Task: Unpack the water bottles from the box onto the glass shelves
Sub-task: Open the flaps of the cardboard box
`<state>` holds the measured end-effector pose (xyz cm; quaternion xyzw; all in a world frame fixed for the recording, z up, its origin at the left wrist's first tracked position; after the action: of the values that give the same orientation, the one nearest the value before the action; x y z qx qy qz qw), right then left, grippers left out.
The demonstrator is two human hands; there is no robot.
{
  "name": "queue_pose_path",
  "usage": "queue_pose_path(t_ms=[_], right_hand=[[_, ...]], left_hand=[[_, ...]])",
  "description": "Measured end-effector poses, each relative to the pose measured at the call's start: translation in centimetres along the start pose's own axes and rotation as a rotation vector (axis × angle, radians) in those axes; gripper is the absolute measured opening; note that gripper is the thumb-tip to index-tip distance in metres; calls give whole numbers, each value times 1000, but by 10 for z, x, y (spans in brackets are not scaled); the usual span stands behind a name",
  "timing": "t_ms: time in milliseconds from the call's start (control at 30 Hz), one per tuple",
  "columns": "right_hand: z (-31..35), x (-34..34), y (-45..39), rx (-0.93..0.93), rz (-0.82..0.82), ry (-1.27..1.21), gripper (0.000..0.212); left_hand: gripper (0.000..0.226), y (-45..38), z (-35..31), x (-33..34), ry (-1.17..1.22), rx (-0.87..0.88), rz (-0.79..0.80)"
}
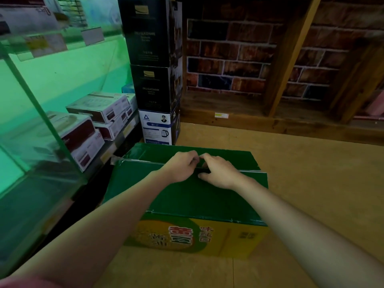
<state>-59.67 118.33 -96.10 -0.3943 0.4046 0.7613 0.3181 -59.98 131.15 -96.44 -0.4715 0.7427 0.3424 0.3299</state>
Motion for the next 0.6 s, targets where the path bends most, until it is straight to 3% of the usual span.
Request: queue_pose_path(t_ms=[167, 367, 467, 600], right_hand=[[23, -29, 5, -2, -19, -6, 25], [33, -37, 16, 2, 262, 6, 24], [36, -35, 28, 32, 467, -63, 27], [34, -26, 36, 21, 636, -22, 34]], left_hand=[[19, 5, -15, -30, -69, 4, -34], [16, 17, -25, -39, -238, -9, 363], [25, 27, -28, -35, -222, -9, 427], [20, 40, -23, -29, -97, -57, 619]])
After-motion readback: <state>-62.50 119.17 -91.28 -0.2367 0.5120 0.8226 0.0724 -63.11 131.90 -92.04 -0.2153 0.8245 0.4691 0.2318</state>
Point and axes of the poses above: each hand's wrist, its own y-axis away from the middle knuckle, its own x-axis out of the palm, z = x × y, the point moved 2 cm from there along -y, towards the middle knuckle, and after that the axes turned 11 degrees about z, right-handed, at the moved point
